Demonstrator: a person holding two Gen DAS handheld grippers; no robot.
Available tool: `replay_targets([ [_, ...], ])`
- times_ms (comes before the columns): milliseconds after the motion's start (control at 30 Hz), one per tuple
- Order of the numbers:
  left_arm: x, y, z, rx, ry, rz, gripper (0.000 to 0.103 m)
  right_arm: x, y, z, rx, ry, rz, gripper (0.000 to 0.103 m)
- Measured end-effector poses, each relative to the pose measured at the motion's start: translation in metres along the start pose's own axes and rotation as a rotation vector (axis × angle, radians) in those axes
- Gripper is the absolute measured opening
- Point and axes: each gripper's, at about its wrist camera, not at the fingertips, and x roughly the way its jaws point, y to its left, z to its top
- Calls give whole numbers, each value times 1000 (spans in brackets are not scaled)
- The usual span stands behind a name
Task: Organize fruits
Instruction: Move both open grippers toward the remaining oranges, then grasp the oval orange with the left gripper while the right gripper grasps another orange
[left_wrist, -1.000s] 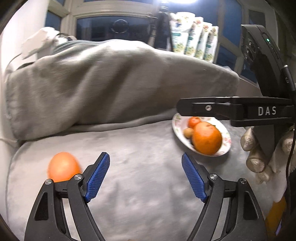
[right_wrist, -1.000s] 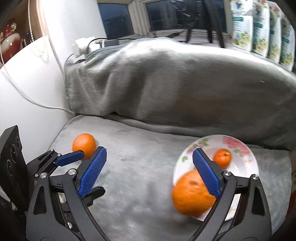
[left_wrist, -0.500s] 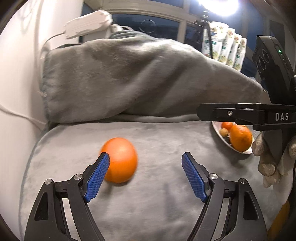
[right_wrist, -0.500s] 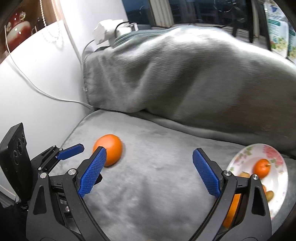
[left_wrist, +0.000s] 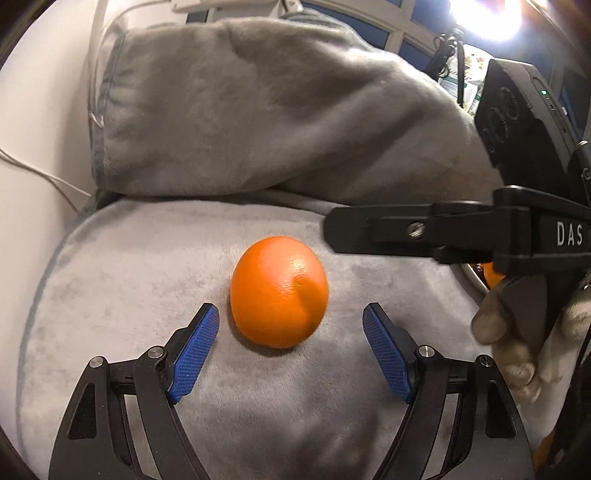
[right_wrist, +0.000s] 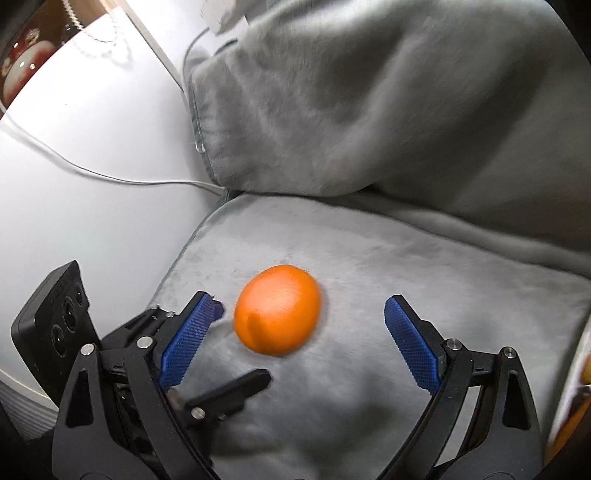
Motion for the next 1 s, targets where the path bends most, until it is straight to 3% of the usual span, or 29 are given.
replay_targets([
  [67, 6, 5, 2, -16, 16, -14, 80, 13, -2, 1, 27, 22, 21, 93],
  [233, 15, 12, 3, -57, 36, -49, 80, 37, -10, 1, 91, 84, 79, 74],
  [400, 22, 16, 3, -75, 52, -74, 78, 44, -15, 1, 143, 96, 131, 73],
  [500, 26, 14, 3, -71, 52, -64, 75, 44, -15, 0, 163, 105, 177, 64],
  [633, 23, 16, 3, -88, 39, -52, 62, 43, -14, 1, 172, 99, 177, 64],
  [1000, 12, -23, 10, -10, -16, -46, 62, 3, -16, -6, 154, 35, 161, 63],
])
